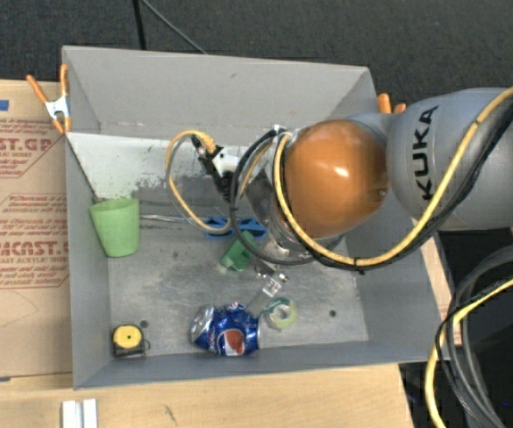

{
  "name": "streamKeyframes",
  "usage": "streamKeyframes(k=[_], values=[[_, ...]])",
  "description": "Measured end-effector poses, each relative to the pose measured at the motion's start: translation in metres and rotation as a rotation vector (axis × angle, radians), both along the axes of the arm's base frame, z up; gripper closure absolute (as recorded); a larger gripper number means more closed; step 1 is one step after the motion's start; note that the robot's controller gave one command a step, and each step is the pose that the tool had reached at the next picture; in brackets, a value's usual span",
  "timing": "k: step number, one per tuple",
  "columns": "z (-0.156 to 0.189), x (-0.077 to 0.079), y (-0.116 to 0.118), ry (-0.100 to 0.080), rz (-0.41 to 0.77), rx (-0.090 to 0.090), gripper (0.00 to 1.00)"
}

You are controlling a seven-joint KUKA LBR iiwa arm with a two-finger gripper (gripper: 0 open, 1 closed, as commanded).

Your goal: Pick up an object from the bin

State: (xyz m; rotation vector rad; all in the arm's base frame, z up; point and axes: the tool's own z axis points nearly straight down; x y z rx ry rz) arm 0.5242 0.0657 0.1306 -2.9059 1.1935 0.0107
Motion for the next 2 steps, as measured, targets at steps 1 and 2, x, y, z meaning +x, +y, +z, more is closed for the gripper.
streamKeyframes(k=[1,2], values=[[-0.0366,-0.0396,0.0635,0.001,0.193,0.004,0.00],[-0.0349,-0.0364,0.0602,-0.007,0.187,0.001,1.00]])
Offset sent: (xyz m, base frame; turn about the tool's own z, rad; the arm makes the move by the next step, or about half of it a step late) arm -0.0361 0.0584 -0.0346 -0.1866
